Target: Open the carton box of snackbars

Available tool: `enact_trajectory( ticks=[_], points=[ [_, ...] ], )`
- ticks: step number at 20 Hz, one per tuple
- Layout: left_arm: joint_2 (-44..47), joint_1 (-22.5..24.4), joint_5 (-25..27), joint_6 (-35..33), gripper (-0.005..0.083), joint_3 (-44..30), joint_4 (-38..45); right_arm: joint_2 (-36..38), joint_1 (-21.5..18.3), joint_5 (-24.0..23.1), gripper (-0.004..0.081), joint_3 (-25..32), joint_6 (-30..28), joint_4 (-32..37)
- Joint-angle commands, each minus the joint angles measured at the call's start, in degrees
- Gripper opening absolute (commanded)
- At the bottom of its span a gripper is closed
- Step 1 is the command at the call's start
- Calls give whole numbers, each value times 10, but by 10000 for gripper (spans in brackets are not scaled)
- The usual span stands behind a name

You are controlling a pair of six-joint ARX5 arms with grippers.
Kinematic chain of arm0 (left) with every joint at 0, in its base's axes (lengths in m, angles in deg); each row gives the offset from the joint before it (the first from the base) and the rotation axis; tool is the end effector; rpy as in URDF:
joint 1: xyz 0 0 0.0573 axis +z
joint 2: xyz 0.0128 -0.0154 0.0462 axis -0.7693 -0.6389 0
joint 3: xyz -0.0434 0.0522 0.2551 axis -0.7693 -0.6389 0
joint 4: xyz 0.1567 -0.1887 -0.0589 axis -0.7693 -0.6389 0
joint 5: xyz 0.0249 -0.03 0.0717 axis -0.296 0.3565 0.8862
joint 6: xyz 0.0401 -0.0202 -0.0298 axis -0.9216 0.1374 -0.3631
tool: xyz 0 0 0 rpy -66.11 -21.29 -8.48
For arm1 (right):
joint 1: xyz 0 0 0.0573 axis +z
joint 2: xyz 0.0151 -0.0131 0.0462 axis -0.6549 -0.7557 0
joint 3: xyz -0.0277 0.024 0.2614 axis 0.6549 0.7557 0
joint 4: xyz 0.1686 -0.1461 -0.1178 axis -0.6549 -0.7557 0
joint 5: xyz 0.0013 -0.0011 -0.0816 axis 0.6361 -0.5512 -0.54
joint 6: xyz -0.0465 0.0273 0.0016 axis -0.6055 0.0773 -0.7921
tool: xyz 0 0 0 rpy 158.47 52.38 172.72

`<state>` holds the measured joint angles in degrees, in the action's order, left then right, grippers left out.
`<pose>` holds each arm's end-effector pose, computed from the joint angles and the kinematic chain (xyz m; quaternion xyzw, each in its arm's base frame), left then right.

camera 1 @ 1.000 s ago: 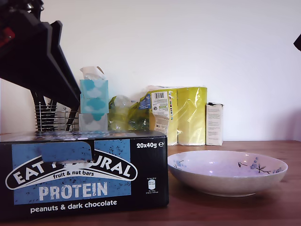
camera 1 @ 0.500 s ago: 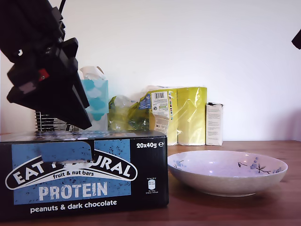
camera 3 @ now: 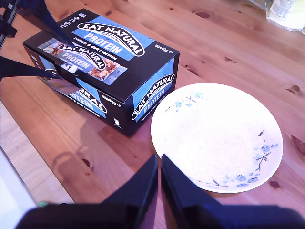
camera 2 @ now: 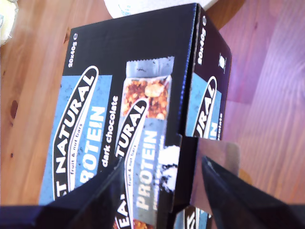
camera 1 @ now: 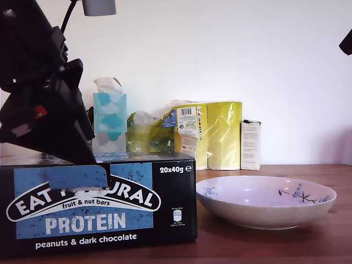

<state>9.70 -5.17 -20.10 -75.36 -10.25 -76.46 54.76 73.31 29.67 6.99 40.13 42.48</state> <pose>0.1303 -0.1735 0.2100 0.4466 0.2567 -0.3600 0.7778 0.0850 0.0598 0.2588 -0.1260 0.2453 0.3673 0.8883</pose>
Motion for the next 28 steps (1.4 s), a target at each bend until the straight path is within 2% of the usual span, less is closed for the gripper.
enact_trajectory(
  ticks=[1,11,19,28],
  points=[
    [-6,4,1,2,465,-10,7,2,2,0,-13,-8,2,7],
    [-6,21,3,-28,465,-46,55,2,2,2,-13,-8,4,11],
    [-6,42,0,-40,464,-46,63,2,2,7,-13,-11,6,11],
    [-33,43,2,-47,462,-46,73,2,2,19,-13,-11,9,11]
  ],
)
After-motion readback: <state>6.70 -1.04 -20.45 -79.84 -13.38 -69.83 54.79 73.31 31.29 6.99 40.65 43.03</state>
